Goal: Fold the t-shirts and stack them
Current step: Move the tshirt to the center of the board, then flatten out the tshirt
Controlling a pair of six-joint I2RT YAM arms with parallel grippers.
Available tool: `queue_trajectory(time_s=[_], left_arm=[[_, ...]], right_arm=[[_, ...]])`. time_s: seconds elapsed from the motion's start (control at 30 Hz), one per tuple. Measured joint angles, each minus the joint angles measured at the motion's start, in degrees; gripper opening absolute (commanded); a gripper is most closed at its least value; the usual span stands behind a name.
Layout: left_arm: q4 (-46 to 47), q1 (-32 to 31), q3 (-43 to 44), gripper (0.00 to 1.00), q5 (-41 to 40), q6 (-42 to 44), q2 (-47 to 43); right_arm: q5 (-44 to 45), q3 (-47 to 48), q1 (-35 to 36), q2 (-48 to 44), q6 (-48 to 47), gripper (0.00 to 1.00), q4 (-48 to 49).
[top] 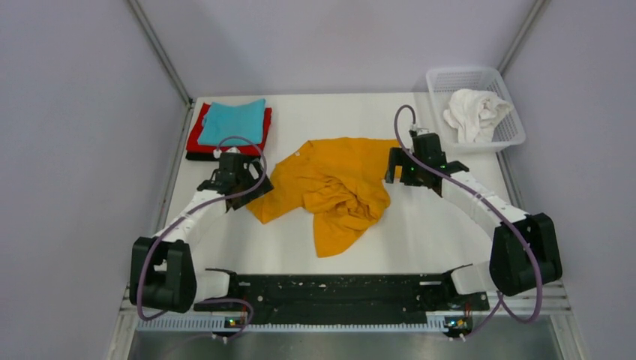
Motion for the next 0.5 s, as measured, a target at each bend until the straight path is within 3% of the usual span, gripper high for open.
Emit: queue_trajectory(time_s=[0.23,0.37,0.5], left_arm=[[1.77,-0.13,1.27,0.99,4.33,-0.39,7.37],[2.93,-1.07,2.89,0.99,6.25,0.00,11.28],[3.56,-3.21,9.88,0.99,5.75,1.57,17.55]], right_arm=[[2.05,-1.25,0.28,1.22,1.09,0.97,3.34],[3.13,2.64,0.28,7.96,0.87,0.97,5.51],[5.29,7.48,0.28,15.80,0.26,0.97,6.80]])
